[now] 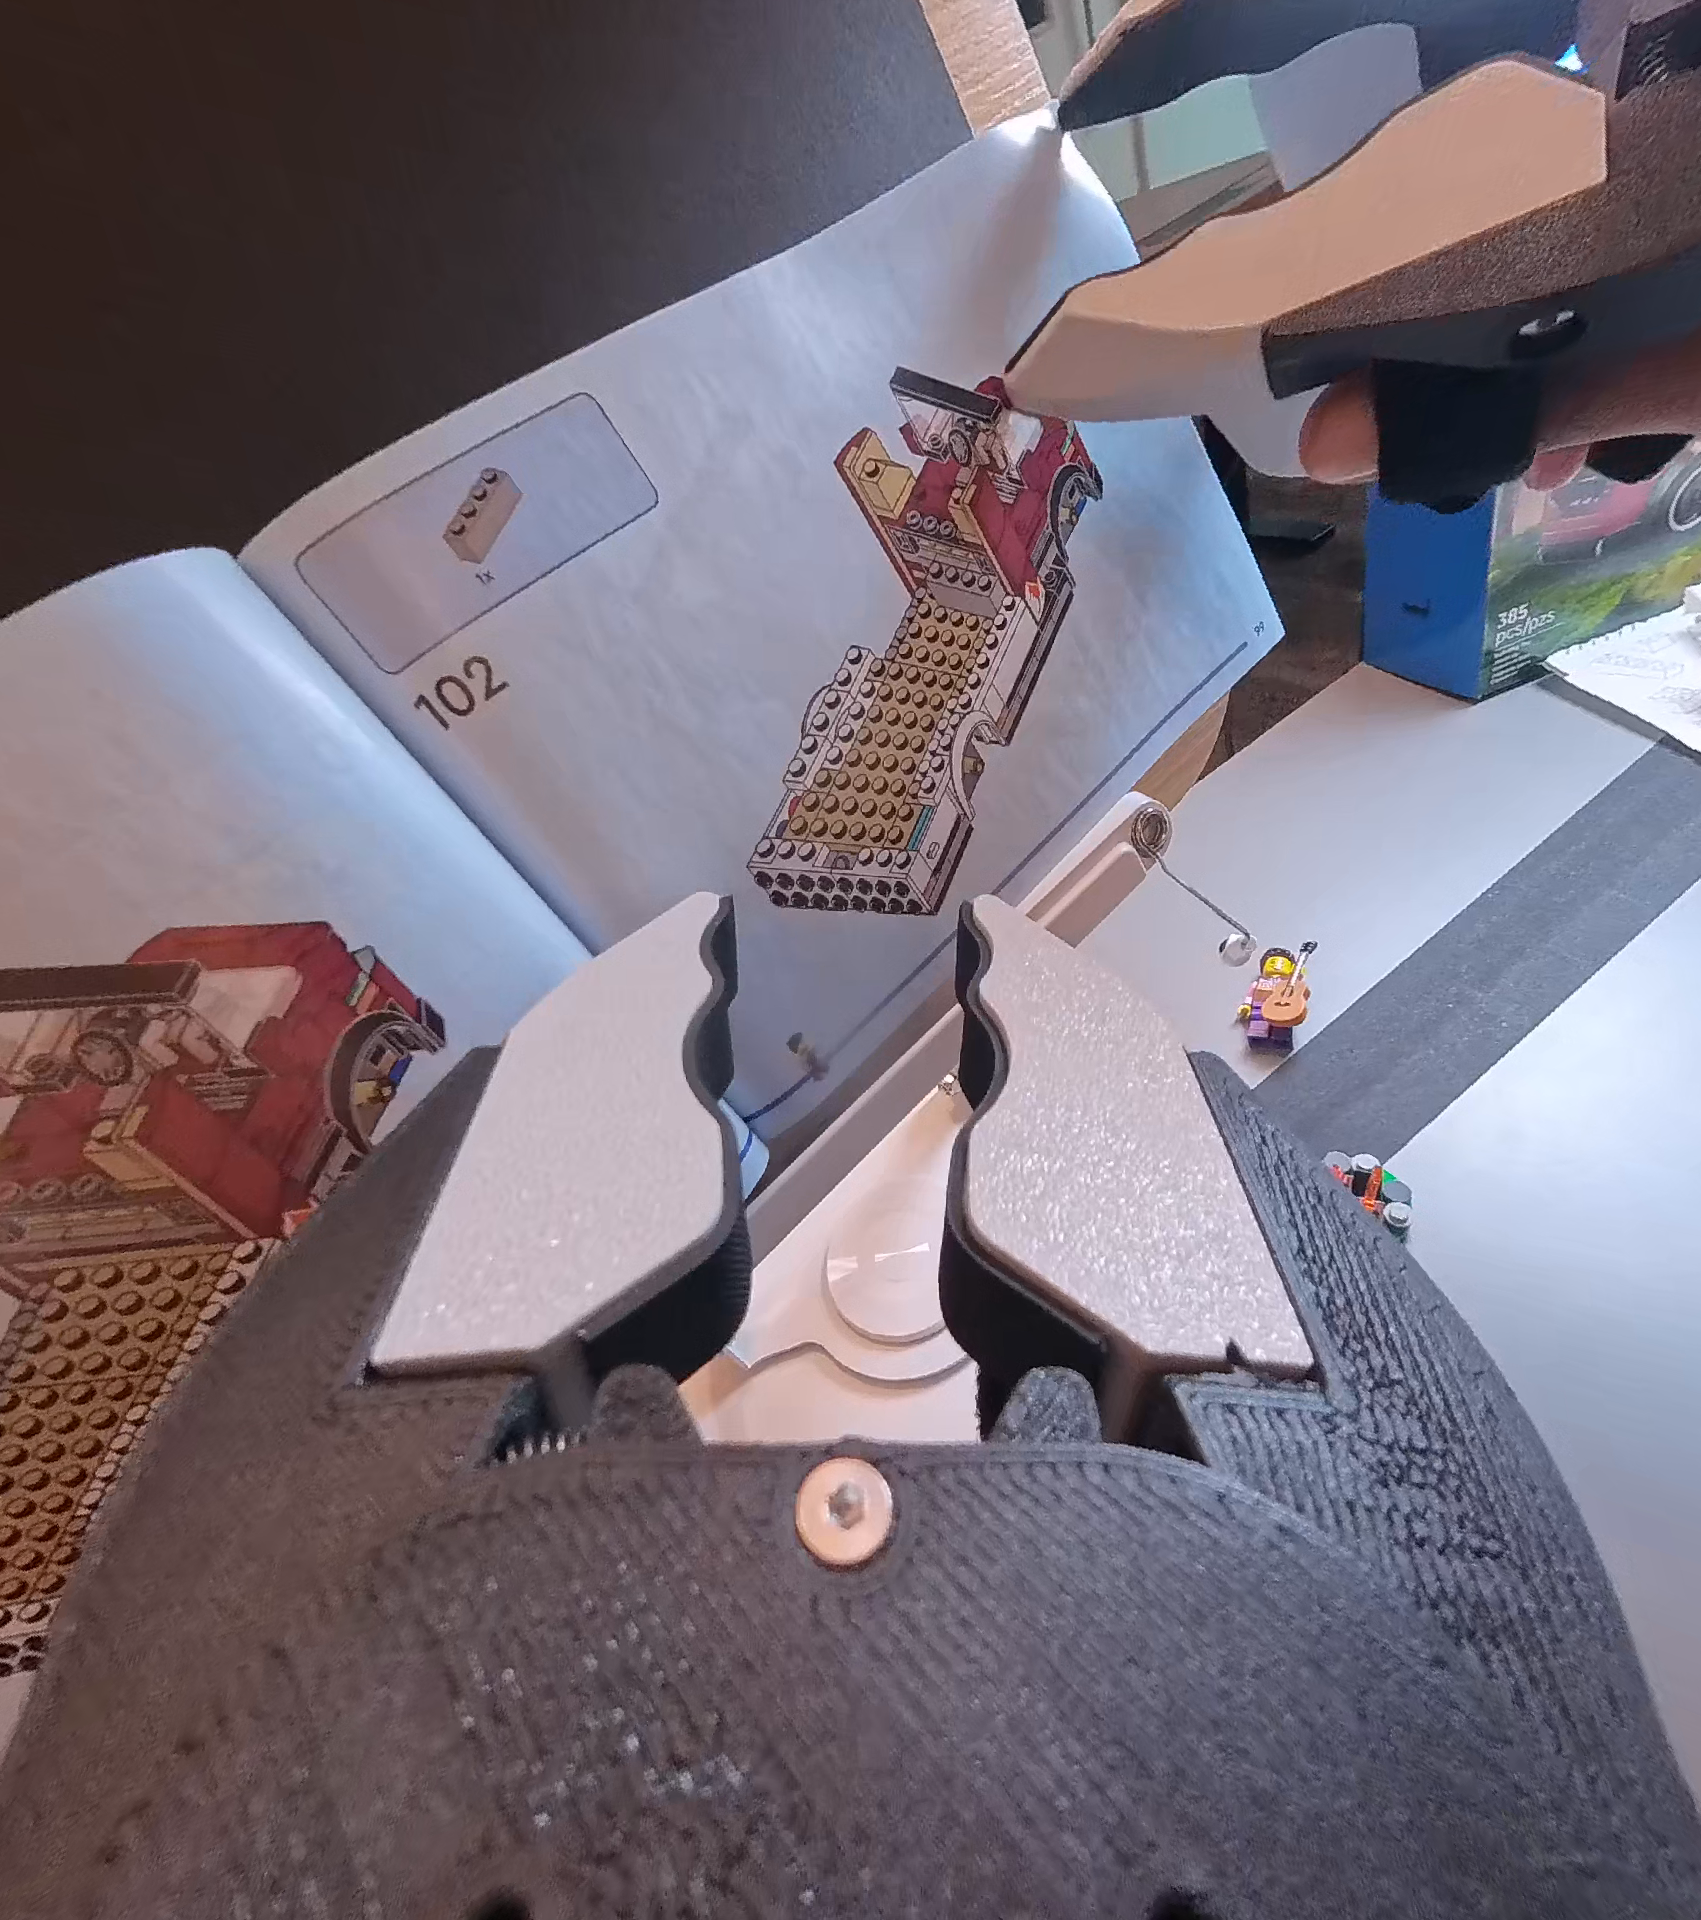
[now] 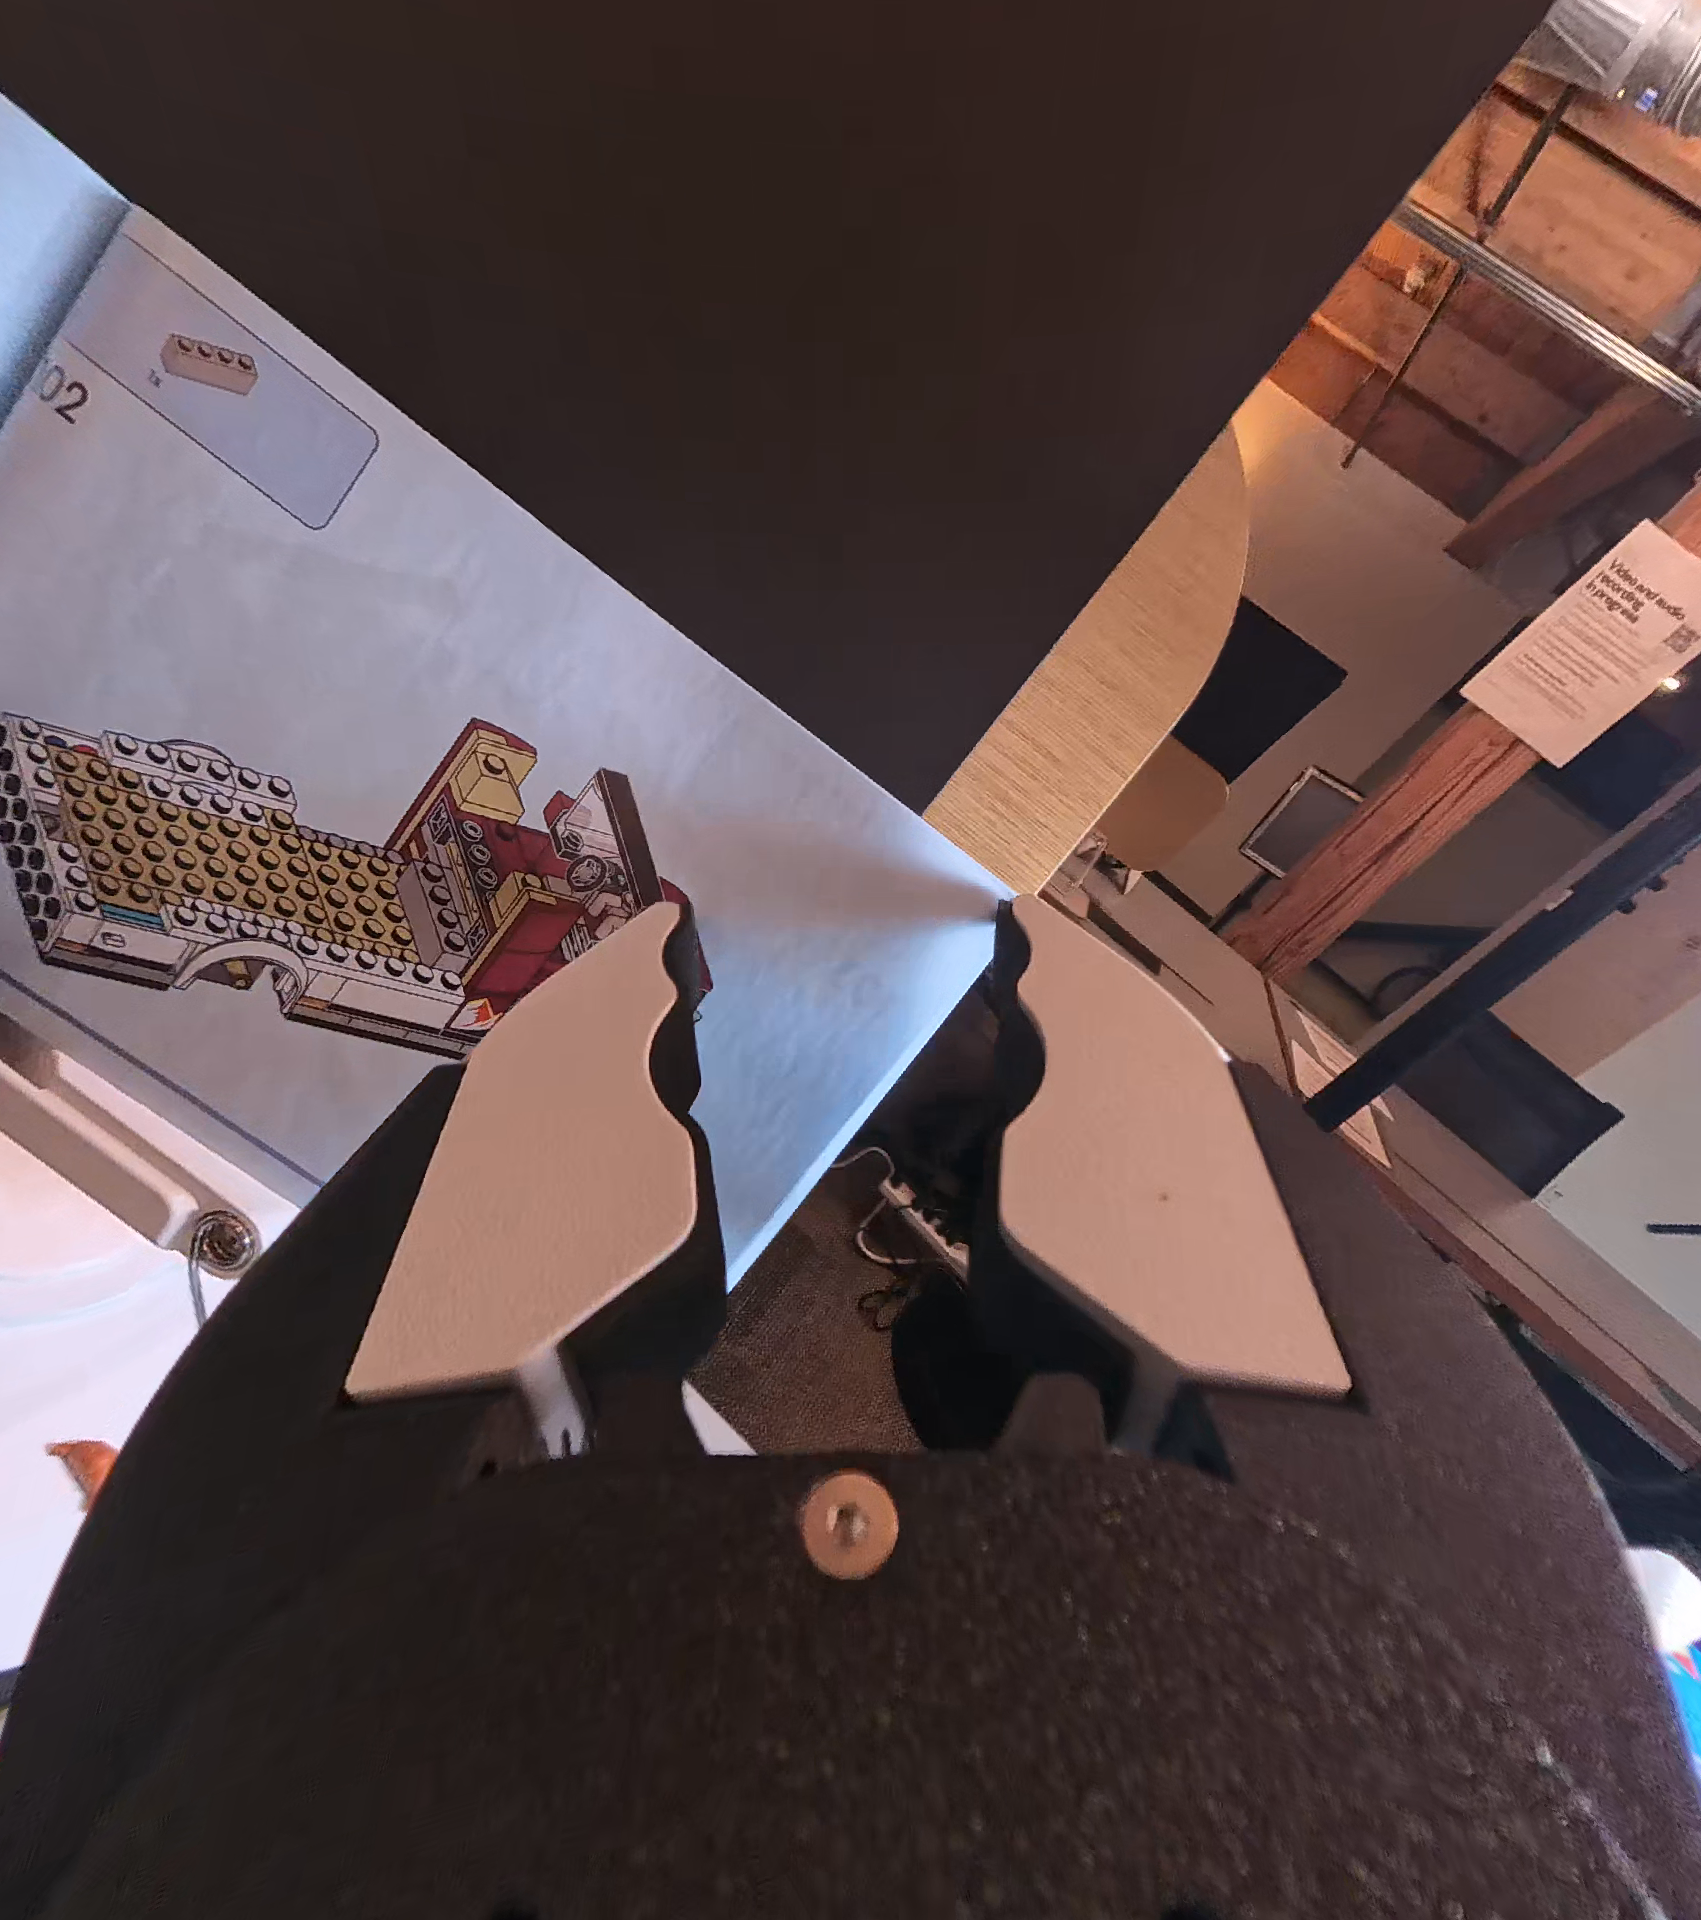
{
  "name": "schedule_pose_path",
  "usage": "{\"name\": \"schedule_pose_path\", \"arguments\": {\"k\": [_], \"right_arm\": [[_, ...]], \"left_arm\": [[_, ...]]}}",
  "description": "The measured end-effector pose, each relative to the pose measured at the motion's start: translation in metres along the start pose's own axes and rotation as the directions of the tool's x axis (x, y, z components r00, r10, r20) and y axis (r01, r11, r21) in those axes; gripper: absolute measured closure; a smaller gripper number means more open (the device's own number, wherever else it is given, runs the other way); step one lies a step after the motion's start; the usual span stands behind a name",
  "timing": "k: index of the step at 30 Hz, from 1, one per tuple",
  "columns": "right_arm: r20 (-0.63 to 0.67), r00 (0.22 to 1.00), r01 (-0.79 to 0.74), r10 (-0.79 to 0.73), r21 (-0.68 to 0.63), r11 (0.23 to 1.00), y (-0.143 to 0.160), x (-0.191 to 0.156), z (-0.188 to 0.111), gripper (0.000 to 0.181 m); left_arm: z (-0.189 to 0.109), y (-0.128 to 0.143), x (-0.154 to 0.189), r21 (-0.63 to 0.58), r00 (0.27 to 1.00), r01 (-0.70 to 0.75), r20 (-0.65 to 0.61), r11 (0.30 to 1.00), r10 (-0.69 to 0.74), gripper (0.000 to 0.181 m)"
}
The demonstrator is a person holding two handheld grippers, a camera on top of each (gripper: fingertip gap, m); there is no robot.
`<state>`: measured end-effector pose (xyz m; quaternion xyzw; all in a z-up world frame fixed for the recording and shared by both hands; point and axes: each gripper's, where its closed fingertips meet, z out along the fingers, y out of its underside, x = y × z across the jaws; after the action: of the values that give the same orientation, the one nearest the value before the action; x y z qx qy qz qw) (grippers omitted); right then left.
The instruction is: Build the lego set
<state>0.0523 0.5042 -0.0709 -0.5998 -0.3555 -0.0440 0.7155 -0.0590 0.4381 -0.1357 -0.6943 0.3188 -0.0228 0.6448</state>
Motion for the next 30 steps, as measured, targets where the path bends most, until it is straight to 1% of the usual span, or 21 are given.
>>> {"name": "schedule_pose_path", "arguments": {"k": [3, 12, 23, 28, 30], "right_arm": [[0.004, 1.0, 0.012, -0.011, -0.002, 1.0, 0.001, 0.0, -0.002, 0.138], [-0.051, 0.996, 0.081, -0.08, 0.011, 0.997, -0.002, -0.002, -0.009, 0.156], [-0.086, 0.99, 0.112, -0.108, 0.043, 0.993, -0.008, -0.005, -0.022, 0.158], [-0.119, 0.984, 0.14, -0.13, 0.082, 0.987, -0.013, -0.007, -0.032, 0.162], [-0.124, 0.983, 0.152, -0.139, 0.104, 0.983, -0.015, -0.012, -0.038, 0.165]], "left_arm": [[0.0, 0.0, 0.0, 0.004, 1.0, -0.003, 0.001, 1.0, 0.003, 0.141], [0.0, 0.0, 0.0, 0.006, 1.0, -0.001, 0.001, 1.0, 0.001, 0.141], [0.0, 0.0, 0.001, 0.001, 1.0, 0.003, 0.001, 1.0, -0.003, 0.141], [0.0, -0.001, 0.001, -0.002, 1.0, 0.012, -0.003, 1.0, -0.012, 0.14], [-0.001, -0.003, 0.003, 0.0, 0.999, 0.04, -0.019, 0.999, -0.04, 0.138]]}}
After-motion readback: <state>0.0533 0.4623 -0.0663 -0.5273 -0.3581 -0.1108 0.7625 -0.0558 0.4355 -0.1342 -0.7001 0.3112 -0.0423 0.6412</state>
